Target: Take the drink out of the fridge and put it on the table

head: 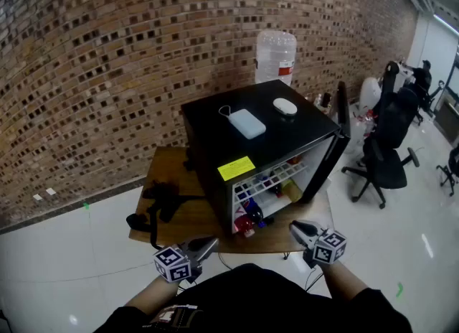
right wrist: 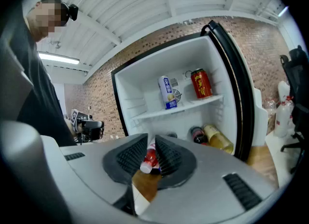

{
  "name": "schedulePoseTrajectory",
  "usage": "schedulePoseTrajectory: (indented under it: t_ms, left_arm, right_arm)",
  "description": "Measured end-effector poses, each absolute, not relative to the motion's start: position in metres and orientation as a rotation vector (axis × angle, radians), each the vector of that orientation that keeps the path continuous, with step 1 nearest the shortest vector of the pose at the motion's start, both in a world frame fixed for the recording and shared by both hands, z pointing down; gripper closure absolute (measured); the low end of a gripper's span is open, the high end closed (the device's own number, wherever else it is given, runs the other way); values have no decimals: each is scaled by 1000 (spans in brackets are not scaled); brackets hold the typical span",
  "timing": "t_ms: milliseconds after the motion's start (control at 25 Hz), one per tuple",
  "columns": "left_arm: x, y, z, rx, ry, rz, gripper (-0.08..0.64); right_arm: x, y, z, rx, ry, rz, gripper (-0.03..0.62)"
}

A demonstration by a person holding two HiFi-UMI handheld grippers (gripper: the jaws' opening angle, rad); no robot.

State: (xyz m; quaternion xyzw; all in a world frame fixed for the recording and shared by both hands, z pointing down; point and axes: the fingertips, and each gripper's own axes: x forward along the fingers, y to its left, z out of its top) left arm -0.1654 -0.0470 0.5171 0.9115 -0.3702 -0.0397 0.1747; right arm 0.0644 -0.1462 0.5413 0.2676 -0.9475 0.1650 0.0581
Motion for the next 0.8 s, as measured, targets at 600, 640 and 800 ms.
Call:
schedulePoseTrajectory:
  t_ms: [600,640,800]
  left_arm:
    - [-200,-35,512,2541,-1155,-126,565]
    - [-204,-34,512,2534,-1166,-127,565]
    - [-216,-30,515,2516,-1200,-125,565]
  right_arm:
    - [-43,-303,408,891,-2891,141,261]
    - [-49,-308,406,883,-2889,134,261]
    - [-74,-319,408,859,-2856,61,261]
